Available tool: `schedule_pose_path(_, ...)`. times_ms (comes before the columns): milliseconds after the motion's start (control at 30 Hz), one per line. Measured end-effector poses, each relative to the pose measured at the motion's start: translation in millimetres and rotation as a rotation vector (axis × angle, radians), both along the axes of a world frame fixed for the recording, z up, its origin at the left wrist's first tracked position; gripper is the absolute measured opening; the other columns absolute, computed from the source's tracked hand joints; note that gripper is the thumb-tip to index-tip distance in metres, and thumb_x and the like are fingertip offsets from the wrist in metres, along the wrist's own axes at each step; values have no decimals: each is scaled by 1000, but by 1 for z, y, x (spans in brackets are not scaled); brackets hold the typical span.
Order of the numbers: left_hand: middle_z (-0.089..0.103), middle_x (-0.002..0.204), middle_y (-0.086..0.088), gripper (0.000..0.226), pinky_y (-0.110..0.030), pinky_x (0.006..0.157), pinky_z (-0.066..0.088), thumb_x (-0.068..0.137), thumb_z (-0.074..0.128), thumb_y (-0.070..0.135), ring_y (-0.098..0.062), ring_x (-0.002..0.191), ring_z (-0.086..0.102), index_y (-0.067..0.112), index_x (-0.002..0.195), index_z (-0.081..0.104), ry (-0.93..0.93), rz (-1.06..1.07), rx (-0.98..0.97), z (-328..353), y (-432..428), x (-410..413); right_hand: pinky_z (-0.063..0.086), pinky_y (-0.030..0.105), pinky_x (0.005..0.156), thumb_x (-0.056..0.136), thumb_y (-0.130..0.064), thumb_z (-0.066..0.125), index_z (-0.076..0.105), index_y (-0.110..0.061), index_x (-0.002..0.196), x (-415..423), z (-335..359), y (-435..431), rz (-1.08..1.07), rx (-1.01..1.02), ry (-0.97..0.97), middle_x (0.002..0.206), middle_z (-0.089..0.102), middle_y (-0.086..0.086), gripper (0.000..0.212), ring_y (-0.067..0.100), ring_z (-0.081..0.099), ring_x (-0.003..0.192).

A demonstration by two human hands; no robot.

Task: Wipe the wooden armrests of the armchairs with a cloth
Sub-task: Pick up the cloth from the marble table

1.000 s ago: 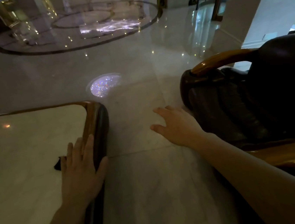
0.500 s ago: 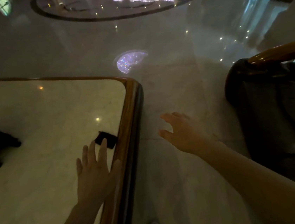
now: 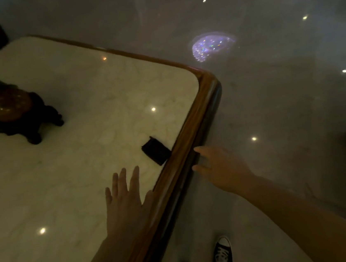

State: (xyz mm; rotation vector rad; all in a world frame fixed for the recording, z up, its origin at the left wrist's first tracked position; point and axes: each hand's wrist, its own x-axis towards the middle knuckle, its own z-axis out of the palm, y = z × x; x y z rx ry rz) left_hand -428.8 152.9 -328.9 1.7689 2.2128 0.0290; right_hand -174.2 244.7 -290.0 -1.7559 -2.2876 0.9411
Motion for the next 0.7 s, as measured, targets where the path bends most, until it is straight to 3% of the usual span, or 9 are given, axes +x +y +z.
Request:
schedule_pose_path(133, -4, 168, -5, 72, -52, 124, 3, 98, 26, 61, -26, 154, -11, 34, 158, -5, -2, 78, -17, -53, 27, -8, 38, 36, 104, 95, -47, 56, 38, -25, 150, -25, -56, 38, 67, -106, 34, 145, 48, 5, 62, 24, 45, 131)
schedule_pose_path(267, -2, 168, -5, 72, -53, 124, 5, 97, 27, 61, -27, 154, -9, 35, 157, -3, 2, 126, -46, -120, 54, -24, 44, 43, 104, 96, -46, 57, 34, -25, 151, -64, -121, 72, 134, -205, 59, 148, 44, 5, 63, 26, 46, 132)
schedule_pose_path(400, -1, 168, -5, 72, -56, 123, 6, 97, 28, 61, -28, 154, -9, 35, 157, -2, 0, 158, -91, -193, 82, -44, 45, 44, 104, 96, -44, 57, 33, -22, 151, -112, -190, 106, 151, -190, 63, 146, 44, 7, 63, 27, 47, 129)
schedule_pose_path(533, -10, 168, -5, 72, -60, 121, 3, 97, 22, 64, -30, 153, -16, 37, 155, -10, 47, 155, -182, -254, 102, -60, 40, 47, 109, 98, -43, 53, 26, -21, 154, -158, -250, 139, 210, -117, 2, 155, 33, 5, 65, 31, 34, 137)
schedule_pose_path(700, -18, 166, -5, 72, -67, 118, 0, 94, 15, 69, -35, 151, -19, 41, 153, -13, 45, 128, -216, -299, 113, -77, 32, 49, 113, 98, -54, 44, 11, -29, 157, -191, -302, 167, 298, -51, -213, 166, 7, -1, 72, 36, 11, 147)
